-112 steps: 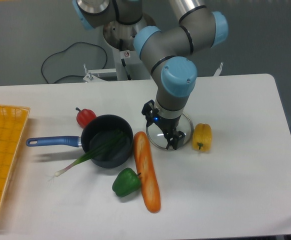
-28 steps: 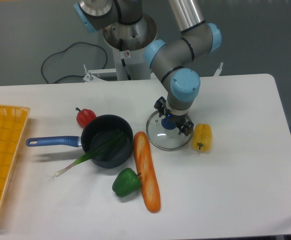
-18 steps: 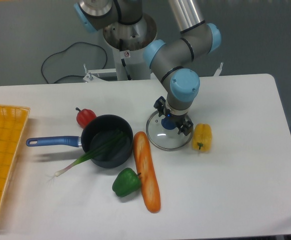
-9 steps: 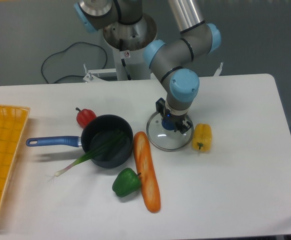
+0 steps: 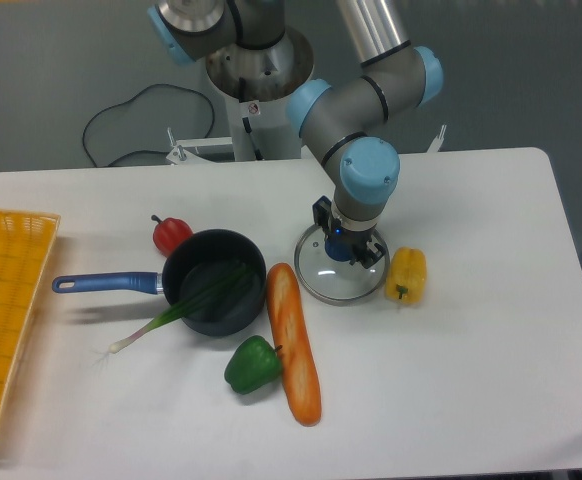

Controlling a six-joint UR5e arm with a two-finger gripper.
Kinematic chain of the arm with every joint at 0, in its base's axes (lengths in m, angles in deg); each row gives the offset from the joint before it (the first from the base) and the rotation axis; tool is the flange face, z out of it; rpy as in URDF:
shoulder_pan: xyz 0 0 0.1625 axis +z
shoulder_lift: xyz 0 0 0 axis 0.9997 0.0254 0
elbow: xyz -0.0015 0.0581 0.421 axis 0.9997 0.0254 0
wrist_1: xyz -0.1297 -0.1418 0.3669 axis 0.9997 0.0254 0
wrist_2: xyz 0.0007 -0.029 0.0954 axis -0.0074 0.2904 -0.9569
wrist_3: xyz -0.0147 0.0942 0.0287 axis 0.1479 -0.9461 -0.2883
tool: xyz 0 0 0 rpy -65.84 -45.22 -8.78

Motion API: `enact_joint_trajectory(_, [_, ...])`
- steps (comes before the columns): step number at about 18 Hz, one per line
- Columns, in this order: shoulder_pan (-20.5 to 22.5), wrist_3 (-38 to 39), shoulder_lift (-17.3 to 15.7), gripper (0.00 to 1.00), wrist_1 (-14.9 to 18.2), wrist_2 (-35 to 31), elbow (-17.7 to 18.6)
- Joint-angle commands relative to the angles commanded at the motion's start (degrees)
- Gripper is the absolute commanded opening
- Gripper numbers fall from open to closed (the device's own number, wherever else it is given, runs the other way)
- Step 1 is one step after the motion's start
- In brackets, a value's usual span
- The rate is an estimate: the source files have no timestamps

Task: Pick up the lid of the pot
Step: 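Lift the glass lid up off the table by its knob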

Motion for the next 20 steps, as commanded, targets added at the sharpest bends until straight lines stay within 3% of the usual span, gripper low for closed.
enact_joint_trajectory(5, [-0.44, 0.00, -0.35, 0.43, 4.40, 0.09, -3.52])
enact_joint_trajectory(12, [-2.46, 0.09, -1.06, 0.43, 5.55, 0.18, -5.72])
enact_joint_trajectory(20, [-5.19, 0.09, -1.93, 0.43, 8.79, 0.26, -11.60])
